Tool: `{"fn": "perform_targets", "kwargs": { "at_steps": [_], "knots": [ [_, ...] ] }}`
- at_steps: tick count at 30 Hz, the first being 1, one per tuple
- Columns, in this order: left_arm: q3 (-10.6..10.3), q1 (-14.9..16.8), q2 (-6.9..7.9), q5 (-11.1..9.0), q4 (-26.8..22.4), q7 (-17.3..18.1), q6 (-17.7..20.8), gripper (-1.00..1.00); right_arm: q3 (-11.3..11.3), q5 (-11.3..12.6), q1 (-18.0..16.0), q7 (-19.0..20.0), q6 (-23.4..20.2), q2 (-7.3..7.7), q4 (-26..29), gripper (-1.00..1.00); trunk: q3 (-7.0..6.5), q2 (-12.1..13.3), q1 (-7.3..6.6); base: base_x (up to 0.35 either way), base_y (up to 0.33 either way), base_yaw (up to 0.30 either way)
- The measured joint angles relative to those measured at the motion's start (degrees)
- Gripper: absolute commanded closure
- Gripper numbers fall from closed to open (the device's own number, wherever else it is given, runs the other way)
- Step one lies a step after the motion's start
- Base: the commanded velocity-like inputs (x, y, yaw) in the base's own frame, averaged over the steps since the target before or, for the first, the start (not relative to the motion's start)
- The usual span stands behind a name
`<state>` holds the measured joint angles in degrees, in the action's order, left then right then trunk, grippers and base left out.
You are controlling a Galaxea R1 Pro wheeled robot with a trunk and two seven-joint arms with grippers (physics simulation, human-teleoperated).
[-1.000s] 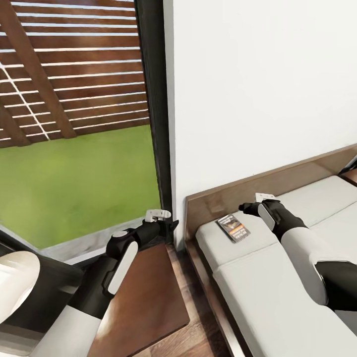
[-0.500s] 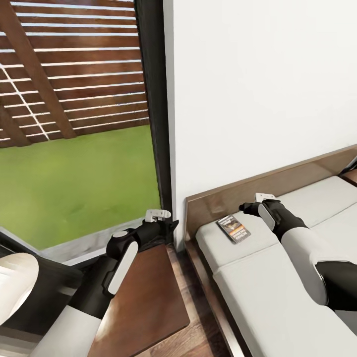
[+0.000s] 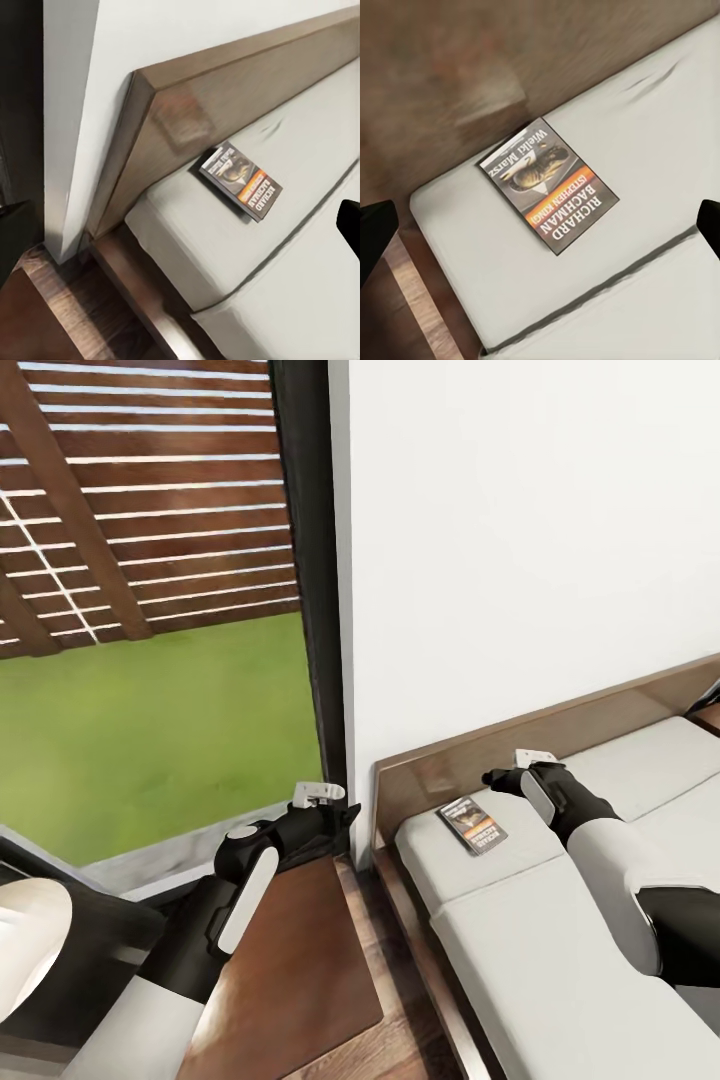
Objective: In the bedroom, move the book from the bed onto either nightstand, and place the two sandals side by side next to the bed.
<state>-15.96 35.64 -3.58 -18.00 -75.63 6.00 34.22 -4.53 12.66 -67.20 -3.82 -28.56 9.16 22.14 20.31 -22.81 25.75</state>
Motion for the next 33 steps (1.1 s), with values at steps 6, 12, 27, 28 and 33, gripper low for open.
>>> {"fn": "perform_targets", "kwargs": {
  "at_steps": [6, 12, 27, 28, 33],
  "knots": [
    [0.0, 0.0, 0.0, 0.0, 0.0, 0.04, 0.0, -1.0, 0.02, 0.02, 0.0, 0.0, -0.07, 0.0, 0.0, -1.0, 0.52, 0.0, 0.0, 0.0, 0.0, 0.0],
    [0.0, 0.0, 0.0, 0.0, 0.0, 0.05, 0.0, -1.0, 0.0, 0.02, 0.0, 0.02, -0.07, 0.04, 0.02, -1.0, 1.06, 0.0, 0.0, 0.0, 0.0, 0.0],
    [0.0, 0.0, 0.0, 0.0, 0.0, 0.07, 0.0, -1.0, -0.04, 0.03, 0.0, 0.16, -0.77, 0.08, 2.15, -1.0, 2.45, 0.0, 0.0, 0.0, 0.0, 0.0],
    [0.0, 0.0, 0.0, 0.0, 0.0, 0.07, 0.0, -1.0, -0.03, 0.04, 0.0, 0.16, -0.79, 0.08, 2.16, -1.0, 2.54, 0.0, 0.0, 0.0, 0.0, 0.0],
    [0.0, 0.0, 0.0, 0.0, 0.0, 0.08, 0.0, -1.0, -0.01, 0.05, 0.0, -0.07, -0.95, 0.1, 2.28, -1.0, 3.0, 0.0, 0.0, 0.0, 0.0, 0.0]
  ]
}}
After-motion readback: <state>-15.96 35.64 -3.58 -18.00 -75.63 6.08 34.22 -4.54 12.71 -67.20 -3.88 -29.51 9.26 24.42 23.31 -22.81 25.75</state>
